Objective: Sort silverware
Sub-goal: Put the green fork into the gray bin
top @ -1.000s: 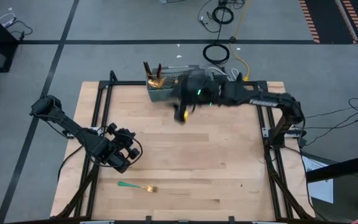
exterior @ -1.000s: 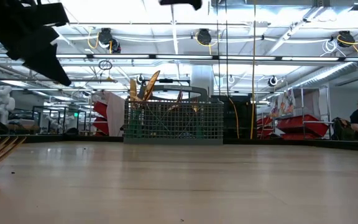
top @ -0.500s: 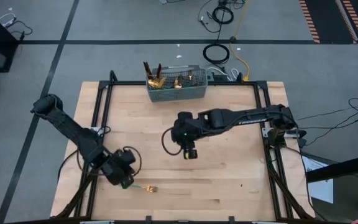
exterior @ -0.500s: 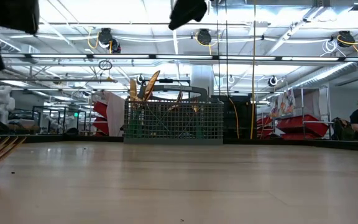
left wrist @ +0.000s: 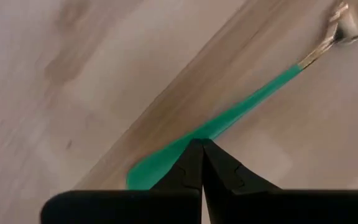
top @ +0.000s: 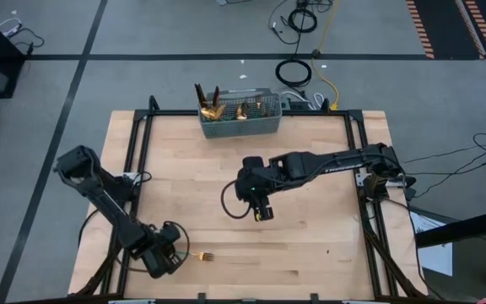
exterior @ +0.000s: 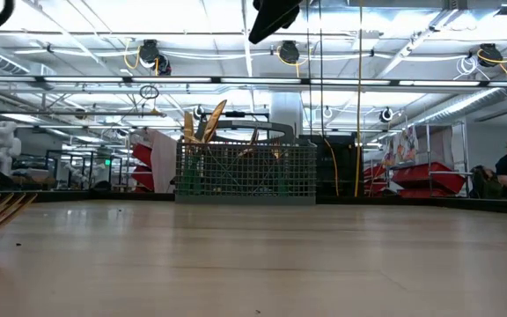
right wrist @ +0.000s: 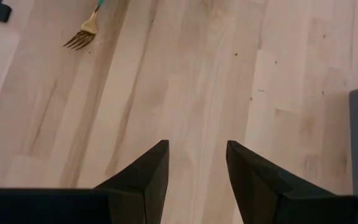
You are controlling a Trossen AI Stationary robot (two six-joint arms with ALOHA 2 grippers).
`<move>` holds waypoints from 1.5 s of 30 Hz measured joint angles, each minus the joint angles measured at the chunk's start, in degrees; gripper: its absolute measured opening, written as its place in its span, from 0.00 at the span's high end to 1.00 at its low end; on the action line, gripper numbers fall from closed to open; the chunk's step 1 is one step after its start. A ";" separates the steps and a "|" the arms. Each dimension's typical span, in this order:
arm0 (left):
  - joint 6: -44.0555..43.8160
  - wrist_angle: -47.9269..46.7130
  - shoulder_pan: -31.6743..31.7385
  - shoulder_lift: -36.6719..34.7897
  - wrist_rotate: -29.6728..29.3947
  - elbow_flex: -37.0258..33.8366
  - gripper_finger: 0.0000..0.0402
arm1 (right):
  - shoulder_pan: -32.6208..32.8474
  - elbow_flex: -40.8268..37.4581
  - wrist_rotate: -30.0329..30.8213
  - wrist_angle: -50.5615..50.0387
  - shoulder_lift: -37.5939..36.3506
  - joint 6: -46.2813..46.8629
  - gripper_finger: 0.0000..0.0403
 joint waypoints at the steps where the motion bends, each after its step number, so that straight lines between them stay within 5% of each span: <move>1: -0.94 -0.59 -0.48 0.78 0.45 0.49 1.00 | 0.00 0.00 0.00 0.00 0.00 -0.01 0.63; 11: -2.37 2.64 1.36 2.86 -4.52 1.65 1.00 | 0.00 0.07 0.01 -0.60 0.00 -0.25 0.63; 22: 22.56 17.48 20.50 2.91 -16.34 1.57 1.00 | 0.00 0.07 -0.52 -0.90 0.00 -0.56 0.63; 28: 26.79 14.93 26.62 -1.79 -15.16 1.57 1.00 | 0.11 0.09 -14.56 0.15 0.07 1.00 0.61; 36: 14.62 -1.91 17.40 -13.04 -10.30 3.14 1.00 | 3.13 -1.15 -16.24 3.81 1.54 2.70 0.60; 39: 7.87 -10.21 11.84 -11.50 -7.75 4.89 1.00 | 4.13 -2.20 -16.26 4.87 1.90 2.74 0.61; 45: -1.16 -7.64 6.20 -4.51 -4.54 5.45 1.00 | 4.84 -4.48 -16.31 5.16 1.90 2.96 0.61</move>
